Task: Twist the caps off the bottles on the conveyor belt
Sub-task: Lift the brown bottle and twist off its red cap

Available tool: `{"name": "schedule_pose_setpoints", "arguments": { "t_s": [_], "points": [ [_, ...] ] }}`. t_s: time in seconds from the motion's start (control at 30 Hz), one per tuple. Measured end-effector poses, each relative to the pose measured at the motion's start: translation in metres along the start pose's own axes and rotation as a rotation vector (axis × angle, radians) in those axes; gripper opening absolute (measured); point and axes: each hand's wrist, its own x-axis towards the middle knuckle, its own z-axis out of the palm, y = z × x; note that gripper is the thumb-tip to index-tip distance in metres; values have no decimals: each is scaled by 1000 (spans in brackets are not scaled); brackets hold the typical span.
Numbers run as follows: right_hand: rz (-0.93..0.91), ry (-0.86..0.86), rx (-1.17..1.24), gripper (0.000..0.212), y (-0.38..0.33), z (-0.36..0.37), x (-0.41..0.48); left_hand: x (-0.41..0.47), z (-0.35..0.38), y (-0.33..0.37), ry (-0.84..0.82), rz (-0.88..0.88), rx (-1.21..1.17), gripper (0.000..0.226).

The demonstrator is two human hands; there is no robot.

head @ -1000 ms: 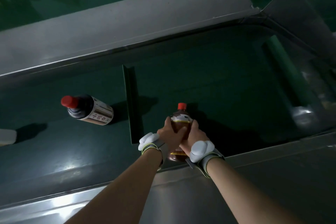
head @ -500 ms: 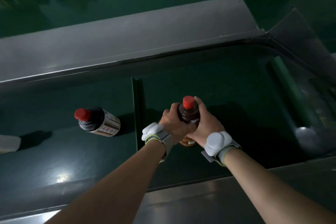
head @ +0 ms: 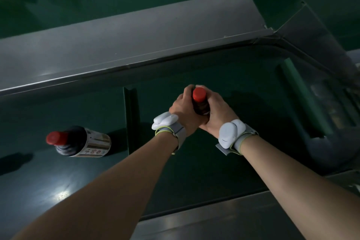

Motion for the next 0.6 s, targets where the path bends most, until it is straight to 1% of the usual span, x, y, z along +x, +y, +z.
{"name": "schedule_pose_setpoints", "arguments": {
  "t_s": [0.17,0.37,0.6],
  "points": [
    [-13,-18,-62,90,9,-2,5,9,9,1,6,-11,56,75],
    [9,-105,-106,87,14,-5,2,12,19,-6,-19,-33,106,70],
    [29,-111,-130,83,15,-2,-3,7,25,-12,-21,-16,83,66]
  ]
}}
